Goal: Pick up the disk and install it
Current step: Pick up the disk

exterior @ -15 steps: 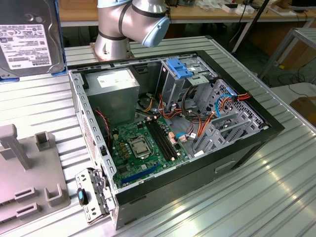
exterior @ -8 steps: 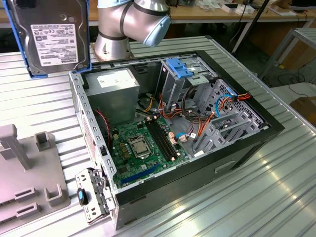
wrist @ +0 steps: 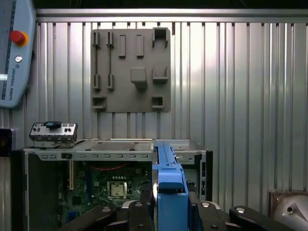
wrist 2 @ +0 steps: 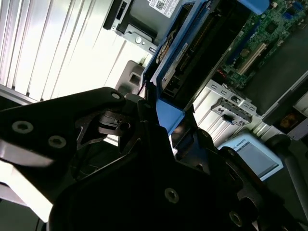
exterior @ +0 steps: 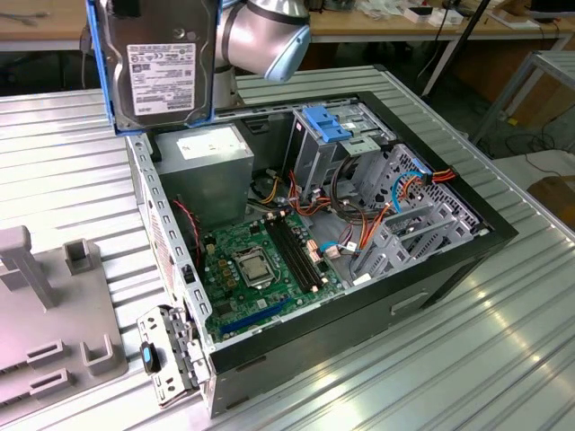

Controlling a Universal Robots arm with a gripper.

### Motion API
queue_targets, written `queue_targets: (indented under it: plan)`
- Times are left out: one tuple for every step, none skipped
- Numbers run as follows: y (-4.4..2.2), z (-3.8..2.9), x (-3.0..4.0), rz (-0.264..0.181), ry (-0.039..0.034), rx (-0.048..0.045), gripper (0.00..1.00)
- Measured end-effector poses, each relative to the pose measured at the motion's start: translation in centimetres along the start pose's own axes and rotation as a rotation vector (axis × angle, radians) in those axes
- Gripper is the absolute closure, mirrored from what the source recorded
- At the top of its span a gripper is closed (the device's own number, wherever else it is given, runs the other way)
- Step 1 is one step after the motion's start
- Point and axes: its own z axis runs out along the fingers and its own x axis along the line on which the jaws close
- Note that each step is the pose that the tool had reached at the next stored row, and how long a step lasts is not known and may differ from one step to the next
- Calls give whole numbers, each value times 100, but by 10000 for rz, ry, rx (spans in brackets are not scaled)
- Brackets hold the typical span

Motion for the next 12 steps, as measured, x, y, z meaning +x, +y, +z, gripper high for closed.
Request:
queue_targets:
  plan:
    - [-85, 5, -1, 2, 0, -1, 63]
    - [-136, 9, -1, 0, 0, 0, 63]
    - [-184, 12, -1, 1, 0, 0, 63]
    - [-262, 16, -1, 2, 1, 0, 63]
    - [-330, 19, -2, 0, 1, 12, 63]
    - [-370, 19, -2, 0, 0, 35, 63]
    - [-414, 21, -2, 1, 0, 87, 63]
    - [-441, 23, -2, 2, 0, 113, 63]
    - [-478, 27, -2, 4, -1, 124, 63]
    - [-502, 29, -2, 7, -2, 125, 63]
    - [-529, 33, -1, 13, 0, 125, 63]
    - [-539, 36, 8, 17, -2, 127, 63]
